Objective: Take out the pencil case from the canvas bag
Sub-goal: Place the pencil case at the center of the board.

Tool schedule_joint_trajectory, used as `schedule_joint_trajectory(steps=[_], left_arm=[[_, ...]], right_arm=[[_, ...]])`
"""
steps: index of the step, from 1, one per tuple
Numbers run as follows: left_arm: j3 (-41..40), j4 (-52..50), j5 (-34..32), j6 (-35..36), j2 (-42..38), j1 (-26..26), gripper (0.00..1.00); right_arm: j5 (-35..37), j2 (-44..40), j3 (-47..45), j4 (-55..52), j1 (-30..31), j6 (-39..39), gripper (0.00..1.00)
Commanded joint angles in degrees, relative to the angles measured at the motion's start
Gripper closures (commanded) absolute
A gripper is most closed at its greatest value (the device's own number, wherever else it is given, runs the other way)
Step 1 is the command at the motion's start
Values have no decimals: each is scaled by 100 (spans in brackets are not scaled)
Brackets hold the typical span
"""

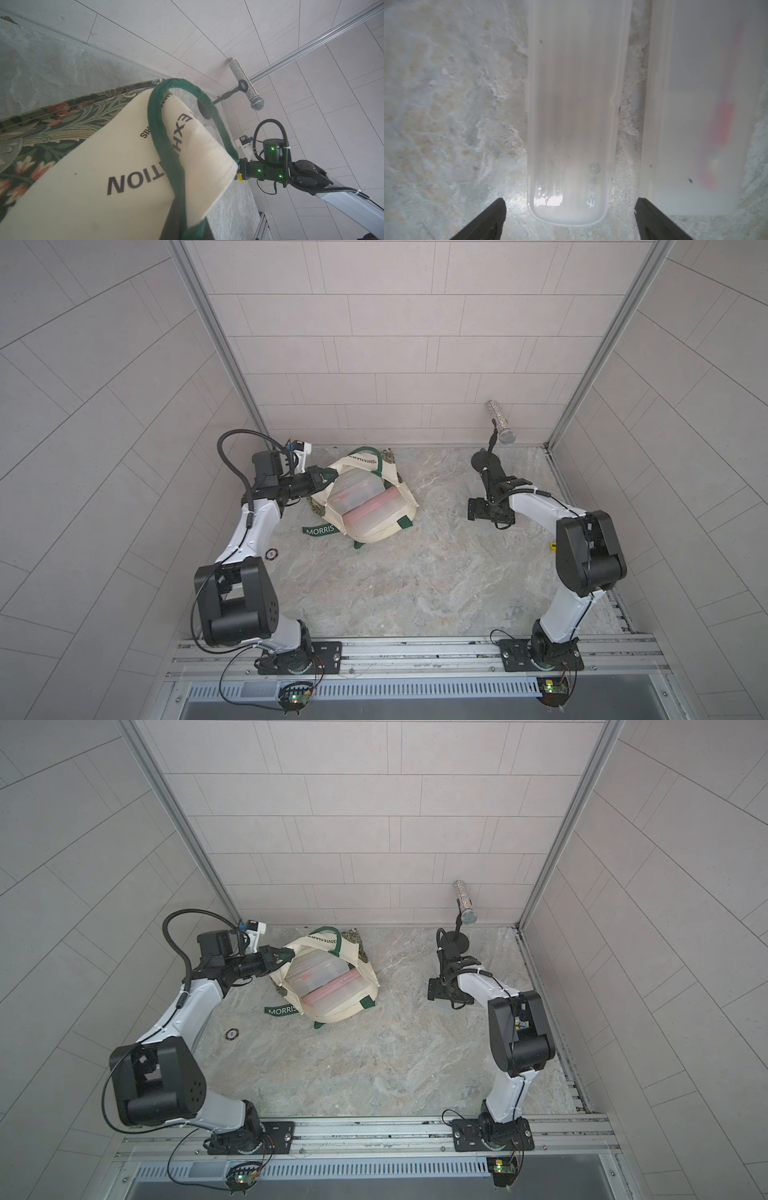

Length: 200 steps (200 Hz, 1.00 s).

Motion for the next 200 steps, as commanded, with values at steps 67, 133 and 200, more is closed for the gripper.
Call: schedule_joint_trajectory(steps=[67,133,200], left_arm=[[-34,366,124,-72,-208,45,100],[-35,403,155,-138,-199,47,100],[-52,412,142,-141,-191,38,100]], right_arm=[[-407,-1925,-1256,2161,766,451,0],[-103,-2238,-1417,3405,2201,358,0],[184,-1804,-1426,4795,3298,244,0]])
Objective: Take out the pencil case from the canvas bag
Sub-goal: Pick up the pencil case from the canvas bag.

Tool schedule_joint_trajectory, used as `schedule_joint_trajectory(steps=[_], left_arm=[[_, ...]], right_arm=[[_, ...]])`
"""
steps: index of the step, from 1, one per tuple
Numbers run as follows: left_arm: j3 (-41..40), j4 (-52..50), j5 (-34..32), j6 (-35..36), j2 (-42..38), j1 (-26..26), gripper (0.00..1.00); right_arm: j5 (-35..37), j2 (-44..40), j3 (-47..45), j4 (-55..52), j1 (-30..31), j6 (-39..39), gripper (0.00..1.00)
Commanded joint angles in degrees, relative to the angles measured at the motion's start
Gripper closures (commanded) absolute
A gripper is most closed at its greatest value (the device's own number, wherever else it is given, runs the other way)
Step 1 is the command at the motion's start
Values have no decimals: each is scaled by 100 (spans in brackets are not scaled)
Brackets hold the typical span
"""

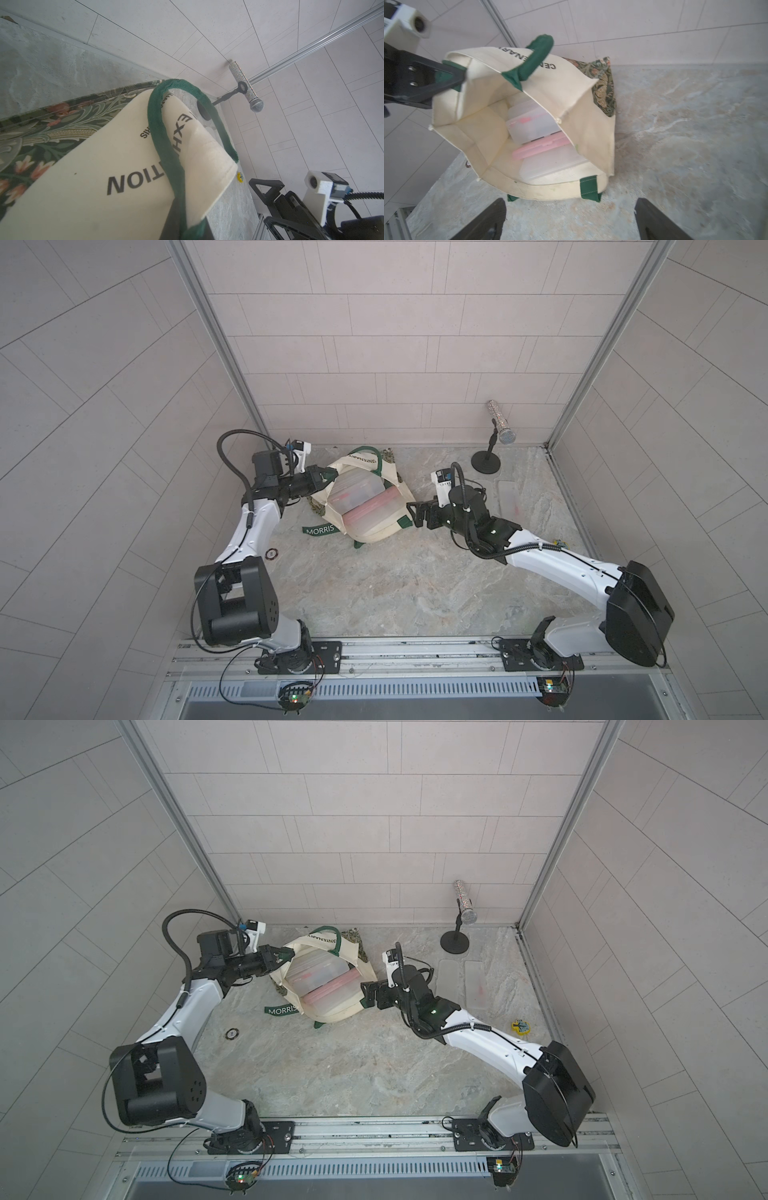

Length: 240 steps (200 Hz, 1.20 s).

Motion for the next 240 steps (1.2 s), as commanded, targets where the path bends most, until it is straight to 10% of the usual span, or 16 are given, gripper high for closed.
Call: schedule_joint_trajectory(steps=[1,240], left_arm=[[-33,335,146,-41,-187,38,100],[-46,438,239,-113,-243,45,100]], right_arm=[[258,174,-16,716,245,-81,1],[619,2959,397,2942,1111,2438,4]])
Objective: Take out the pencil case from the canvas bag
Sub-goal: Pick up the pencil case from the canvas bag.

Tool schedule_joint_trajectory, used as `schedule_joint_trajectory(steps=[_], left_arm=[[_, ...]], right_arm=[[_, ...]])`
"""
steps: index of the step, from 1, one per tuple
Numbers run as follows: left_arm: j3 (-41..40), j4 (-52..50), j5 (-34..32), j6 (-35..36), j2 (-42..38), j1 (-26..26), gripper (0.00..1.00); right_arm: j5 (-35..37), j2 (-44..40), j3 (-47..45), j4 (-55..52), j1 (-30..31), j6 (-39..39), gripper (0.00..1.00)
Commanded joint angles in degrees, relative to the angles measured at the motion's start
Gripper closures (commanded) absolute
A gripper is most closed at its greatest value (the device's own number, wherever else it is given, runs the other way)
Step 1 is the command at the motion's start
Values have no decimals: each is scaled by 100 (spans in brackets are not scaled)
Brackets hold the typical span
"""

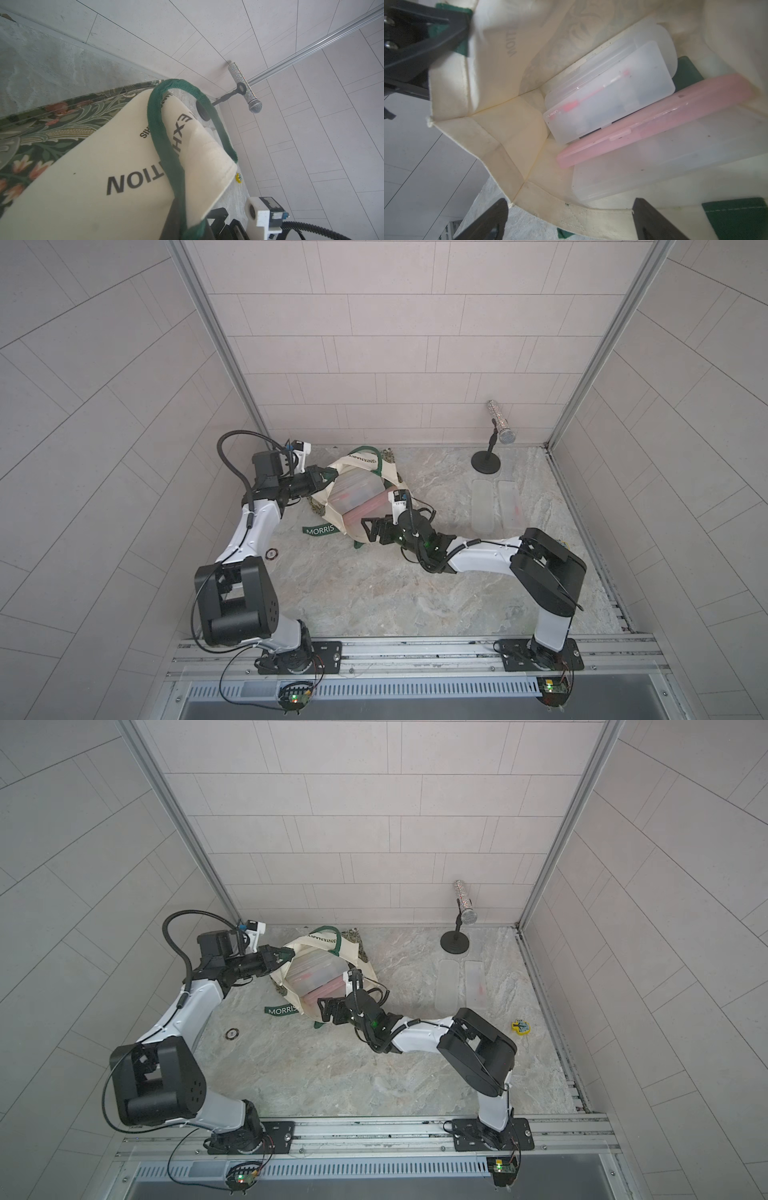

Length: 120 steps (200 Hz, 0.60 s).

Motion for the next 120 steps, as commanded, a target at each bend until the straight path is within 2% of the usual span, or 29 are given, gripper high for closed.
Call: schedule_joint_trajectory(steps=[1,51,120], left_arm=[[0,352,207,-17,-235,46,100],[-7,362,215,-38,-244,47,100],[-14,372,226,-44,-247,47,100]], right_arm=[[265,266,-66,373,24,632,4],[506,834,-226,1167,18,1548,6],[431,1427,65,1420,-8,2063,14]])
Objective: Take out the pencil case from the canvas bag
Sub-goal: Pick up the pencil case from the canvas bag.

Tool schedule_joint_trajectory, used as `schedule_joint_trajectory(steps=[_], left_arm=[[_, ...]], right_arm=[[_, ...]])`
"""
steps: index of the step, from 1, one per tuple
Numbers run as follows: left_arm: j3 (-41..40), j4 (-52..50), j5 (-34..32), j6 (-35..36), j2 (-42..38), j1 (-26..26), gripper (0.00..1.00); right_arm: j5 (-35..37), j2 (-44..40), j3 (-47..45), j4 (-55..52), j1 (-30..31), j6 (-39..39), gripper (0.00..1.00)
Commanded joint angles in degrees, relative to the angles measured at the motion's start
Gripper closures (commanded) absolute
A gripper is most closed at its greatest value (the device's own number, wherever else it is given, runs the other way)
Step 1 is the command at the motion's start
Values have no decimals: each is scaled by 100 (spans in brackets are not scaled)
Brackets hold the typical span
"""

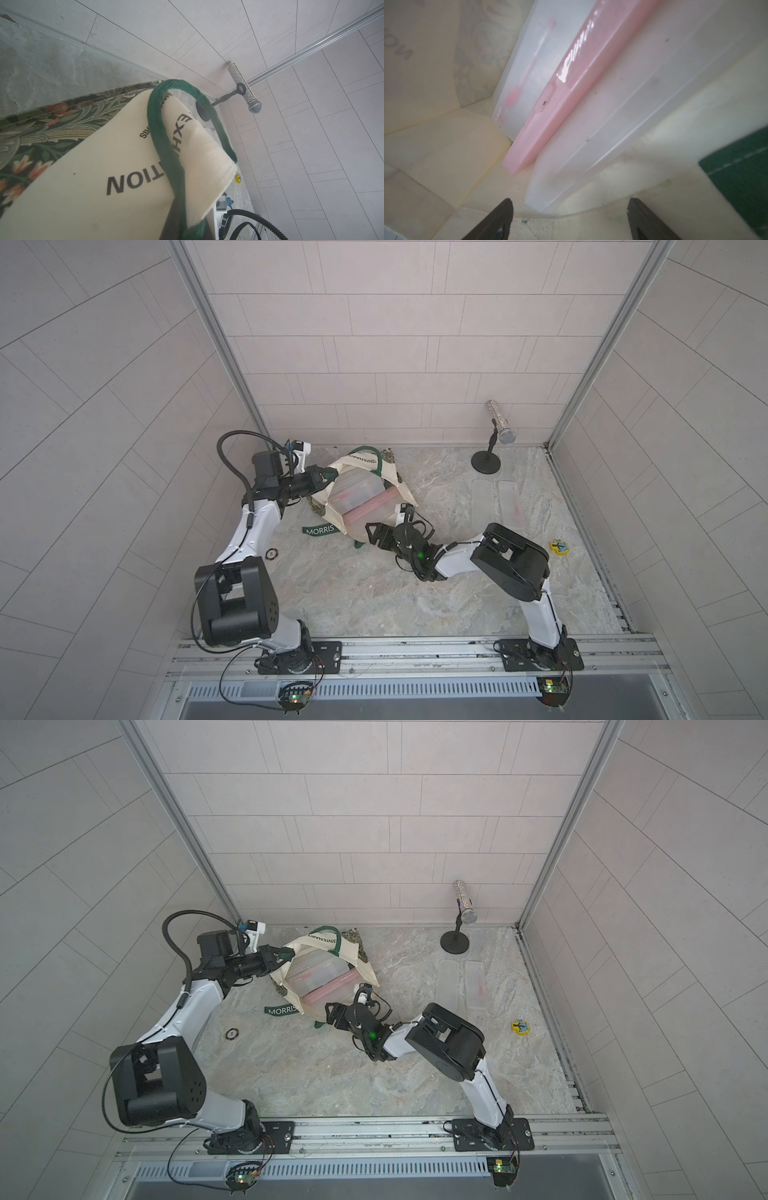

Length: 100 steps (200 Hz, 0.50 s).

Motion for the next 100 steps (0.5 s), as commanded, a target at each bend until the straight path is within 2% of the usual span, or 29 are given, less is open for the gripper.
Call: schedule_joint_trajectory(steps=[1,45,62,81,100], left_arm=[[0,338,223,-15,-243,47,100],[-9,338,223,-21,-242,45,100],[-11,343,204,-22,-239,40,100],[-51,360,151,15,-266,46,100],[-47,373,170,7,-270,46,100]], right_arm=[[43,167,155,228,-4,328,14],[13,250,343,275,-4,356,20],[-54,288,564,-24,-4,343,23],[-88,377,899,-834,-22,518,28],[-84,564,944,-692,-25,688,32]])
